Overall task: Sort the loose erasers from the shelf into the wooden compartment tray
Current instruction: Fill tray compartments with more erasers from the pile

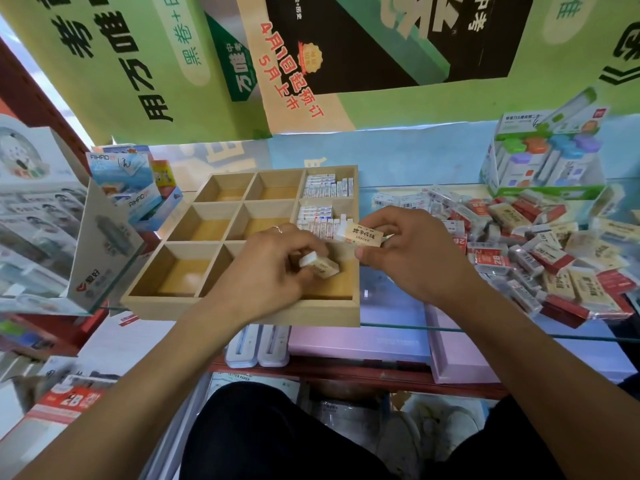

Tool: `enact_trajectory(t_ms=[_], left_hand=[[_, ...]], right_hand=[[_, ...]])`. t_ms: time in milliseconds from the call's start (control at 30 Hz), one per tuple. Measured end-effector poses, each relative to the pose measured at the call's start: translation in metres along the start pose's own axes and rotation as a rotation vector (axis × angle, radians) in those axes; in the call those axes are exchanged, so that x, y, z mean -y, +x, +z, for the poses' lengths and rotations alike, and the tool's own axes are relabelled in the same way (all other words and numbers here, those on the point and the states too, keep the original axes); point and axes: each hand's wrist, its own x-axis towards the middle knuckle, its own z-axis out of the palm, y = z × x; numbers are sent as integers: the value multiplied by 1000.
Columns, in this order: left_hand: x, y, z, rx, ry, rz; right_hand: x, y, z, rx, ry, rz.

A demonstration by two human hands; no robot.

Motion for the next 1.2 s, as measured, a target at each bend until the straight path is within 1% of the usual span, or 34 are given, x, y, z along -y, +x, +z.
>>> enact_trajectory(t_ms=[67, 167, 233, 300, 433, 500, 600, 633, 700, 800, 867, 900, 1033, 1133, 1200], left_hand=[[4, 3, -1, 16, 168, 10], [6, 7, -3, 64, 344, -49], [4, 10, -3, 75, 395, -65], [3, 13, -1, 82, 429, -42], [6, 15, 3, 74, 499, -15], [11, 15, 3, 60, 499, -29], [17, 12, 2, 31, 399, -43], [15, 10, 2, -12, 312, -50], [2, 8, -1, -77, 31, -118], [-13, 9, -4, -3, -393, -245], [-17, 9, -4, 34, -519, -276], [-18, 8, -4, 15, -533, -276], [-9, -2, -5, -155, -498, -230], [2, -8, -9, -145, -413, -174], [3, -9, -10, -98, -286, -140]], right_hand=[[-2, 1, -1, -2, -25, 3], [-5, 2, -3, 1, -46, 0], [-6, 2, -4, 13, -88, -1], [-6, 2, -4, 31, -115, -15], [-4, -2, -3, 55, -107, -31], [-4, -2, -3, 60, -83, -31], [-4, -3, -3, 66, -28, -27], [-4, -3, -3, 70, -26, -32], [-1, -3, -3, 88, -26, -53], [3, -5, -2, 126, 23, -87], [4, -6, 2, 142, 97, -76], [4, -6, 4, 141, 116, -67], [-1, -5, 4, 106, 89, -41], [-4, -3, 0, 70, 15, -36], [-5, -2, -1, 55, 4, -30]])
